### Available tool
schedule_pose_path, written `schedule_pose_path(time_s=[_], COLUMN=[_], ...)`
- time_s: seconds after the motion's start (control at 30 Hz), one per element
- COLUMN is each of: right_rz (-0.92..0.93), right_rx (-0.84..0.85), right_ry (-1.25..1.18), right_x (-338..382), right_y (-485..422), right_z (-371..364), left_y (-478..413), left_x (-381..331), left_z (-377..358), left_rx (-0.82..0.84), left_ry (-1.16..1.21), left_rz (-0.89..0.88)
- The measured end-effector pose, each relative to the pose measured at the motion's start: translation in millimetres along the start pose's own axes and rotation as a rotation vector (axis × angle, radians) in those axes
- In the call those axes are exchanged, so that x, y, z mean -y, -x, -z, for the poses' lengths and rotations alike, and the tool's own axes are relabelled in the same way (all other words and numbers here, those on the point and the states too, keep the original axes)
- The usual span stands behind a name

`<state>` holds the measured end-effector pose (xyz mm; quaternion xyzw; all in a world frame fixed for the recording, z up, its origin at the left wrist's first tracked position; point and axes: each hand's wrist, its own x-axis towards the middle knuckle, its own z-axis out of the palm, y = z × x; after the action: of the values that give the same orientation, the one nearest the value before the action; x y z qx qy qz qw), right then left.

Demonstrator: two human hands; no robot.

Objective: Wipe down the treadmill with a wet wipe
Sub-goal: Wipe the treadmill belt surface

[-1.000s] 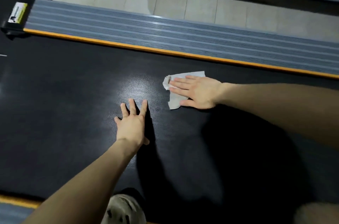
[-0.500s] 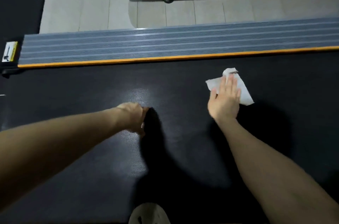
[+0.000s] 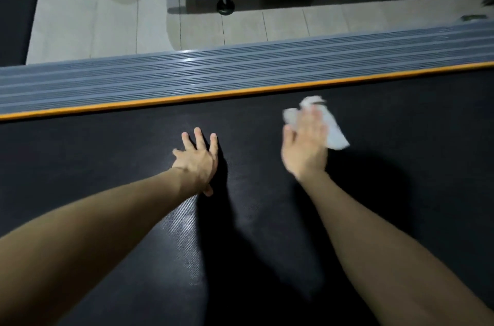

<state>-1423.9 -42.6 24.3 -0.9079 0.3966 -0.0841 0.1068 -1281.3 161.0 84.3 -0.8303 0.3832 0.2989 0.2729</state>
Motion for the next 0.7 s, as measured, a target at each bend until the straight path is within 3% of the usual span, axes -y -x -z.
schedule_pose_path(time_s=[0.1,0.17,0.27,0.37,0.4,0.43,0.47,0.5,0.57,0.6,0.63,0.7], right_rz=[0.735,0.922,0.704,0.029,-0.14,-0.184,-0.094,0.107,0.646,0.819,0.881,0.724], right_rx=[0.252,0.351,0.207,0.126,0.121,0.091,0.047,0.054,0.185,0.256,0.283,0.176], right_ry=[0.001,0.025,0.124,0.102,0.046,0.007,-0.015,-0.01,0.043,0.077,0.102,0.178], right_x=[74,67,-17,-99,-95,-77,-54,-28,9,10,-2,-56], right_y=[14,3,-31,-56,-58,-55,-48,-38,-17,-13,-17,-37], right_z=[-11,0,10,33,35,35,29,24,18,19,22,25], left_y=[-3,-1,0,3,5,6,8,10,11,12,13,18], left_x=[-1,5,16,12,7,1,-7,-17,-40,-53,-65,-84], left_z=[-2,-3,-3,9,15,22,29,36,49,52,51,39], left_rx=[0.013,0.006,0.031,0.017,0.016,0.016,0.013,0.012,0.016,0.014,0.009,0.012], left_ry=[-0.014,-0.039,-0.019,-0.129,-0.152,-0.156,-0.153,-0.139,-0.062,-0.01,0.048,0.157], left_rz=[-0.008,-0.025,-0.061,-0.07,-0.091,-0.122,-0.155,-0.179,-0.163,-0.129,-0.101,-0.089])
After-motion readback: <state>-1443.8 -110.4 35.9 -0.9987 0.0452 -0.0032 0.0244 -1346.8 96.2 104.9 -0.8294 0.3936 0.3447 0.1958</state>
